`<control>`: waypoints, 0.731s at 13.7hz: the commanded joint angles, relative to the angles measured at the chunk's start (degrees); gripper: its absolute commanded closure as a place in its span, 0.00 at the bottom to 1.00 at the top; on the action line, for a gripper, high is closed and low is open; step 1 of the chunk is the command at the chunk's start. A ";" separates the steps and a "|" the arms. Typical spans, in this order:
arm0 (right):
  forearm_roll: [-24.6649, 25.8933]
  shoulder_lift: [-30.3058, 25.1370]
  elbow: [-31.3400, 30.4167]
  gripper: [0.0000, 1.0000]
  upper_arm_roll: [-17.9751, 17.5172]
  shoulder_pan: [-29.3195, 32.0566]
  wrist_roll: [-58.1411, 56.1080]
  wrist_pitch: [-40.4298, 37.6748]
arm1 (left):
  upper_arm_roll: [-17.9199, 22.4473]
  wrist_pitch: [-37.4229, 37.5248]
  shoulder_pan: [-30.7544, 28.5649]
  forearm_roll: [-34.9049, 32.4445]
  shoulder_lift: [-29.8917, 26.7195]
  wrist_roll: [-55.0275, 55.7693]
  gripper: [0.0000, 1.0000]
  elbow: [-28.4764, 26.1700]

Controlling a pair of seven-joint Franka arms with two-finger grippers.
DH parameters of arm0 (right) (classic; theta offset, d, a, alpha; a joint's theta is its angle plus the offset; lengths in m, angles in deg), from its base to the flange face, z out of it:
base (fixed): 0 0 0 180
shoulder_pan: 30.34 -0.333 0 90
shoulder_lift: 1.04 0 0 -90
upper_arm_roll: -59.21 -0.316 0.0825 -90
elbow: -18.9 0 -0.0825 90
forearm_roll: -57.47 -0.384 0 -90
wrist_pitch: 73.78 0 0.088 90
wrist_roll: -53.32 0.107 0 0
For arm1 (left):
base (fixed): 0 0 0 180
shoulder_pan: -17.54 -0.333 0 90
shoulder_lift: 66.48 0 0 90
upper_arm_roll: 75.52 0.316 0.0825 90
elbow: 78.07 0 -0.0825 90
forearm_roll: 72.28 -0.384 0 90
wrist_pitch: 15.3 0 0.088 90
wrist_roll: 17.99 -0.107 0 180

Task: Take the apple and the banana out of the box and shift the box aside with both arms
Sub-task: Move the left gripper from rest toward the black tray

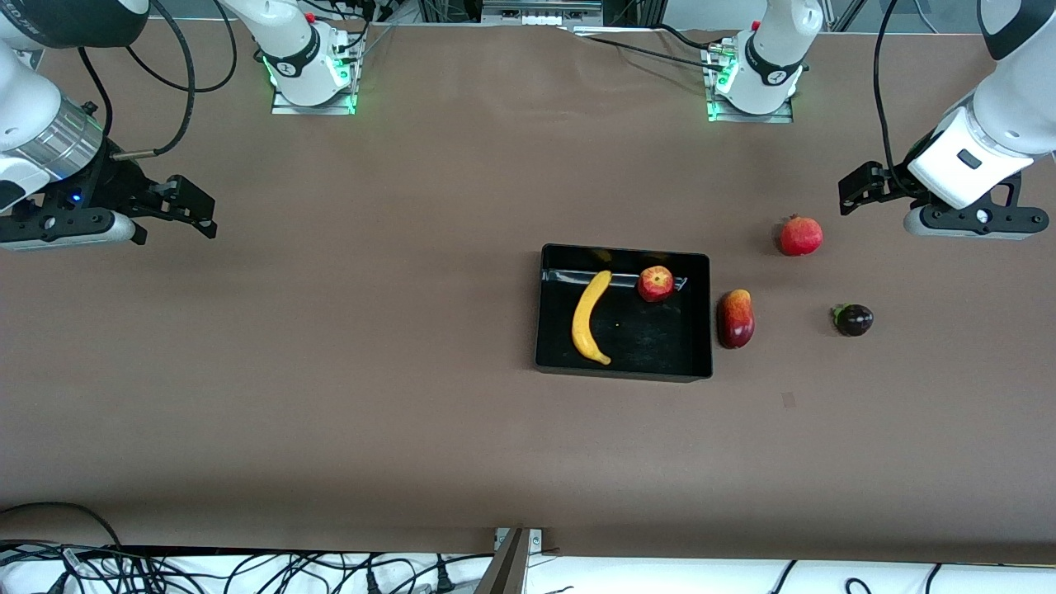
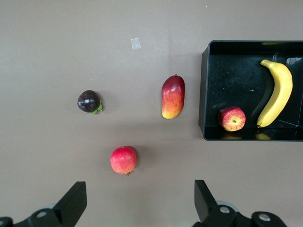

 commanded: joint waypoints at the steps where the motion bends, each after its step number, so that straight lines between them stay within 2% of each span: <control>1: 0.55 -0.03 0.74 0.00 -0.40 0.24 0.09 -0.92 | -0.12 1.05 -0.16 1.35 0.28 -0.83 0.00 1.20; 10: 0.55 -0.03 0.74 0.00 -0.40 0.24 0.01 -0.83 | -1.17 2.28 -0.07 1.44 0.28 -0.39 0.00 1.37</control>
